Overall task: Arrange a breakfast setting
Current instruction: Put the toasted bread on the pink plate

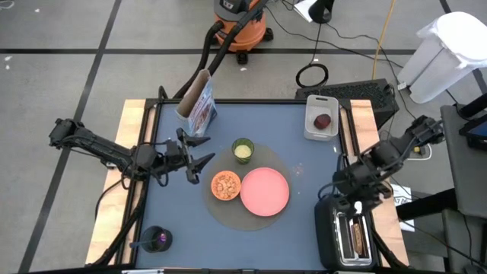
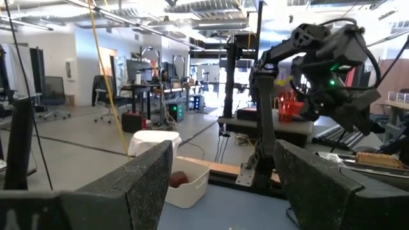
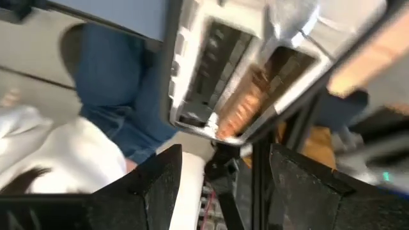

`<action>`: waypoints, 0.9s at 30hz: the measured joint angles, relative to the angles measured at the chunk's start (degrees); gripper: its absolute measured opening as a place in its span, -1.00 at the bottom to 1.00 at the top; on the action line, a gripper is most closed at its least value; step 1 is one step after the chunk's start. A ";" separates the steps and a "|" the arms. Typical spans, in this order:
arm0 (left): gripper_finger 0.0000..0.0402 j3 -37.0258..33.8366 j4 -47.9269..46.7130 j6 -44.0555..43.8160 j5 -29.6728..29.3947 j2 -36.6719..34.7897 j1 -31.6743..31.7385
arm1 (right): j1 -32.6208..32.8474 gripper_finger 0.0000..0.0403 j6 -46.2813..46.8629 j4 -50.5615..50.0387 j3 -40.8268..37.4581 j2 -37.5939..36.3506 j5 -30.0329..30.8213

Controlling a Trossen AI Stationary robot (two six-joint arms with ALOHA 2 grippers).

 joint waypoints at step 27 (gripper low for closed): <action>0.38 0.00 -0.27 -0.83 0.02 0.00 0.00 | 11.93 -0.03 6.41 2.12 -0.02 9.76 2.86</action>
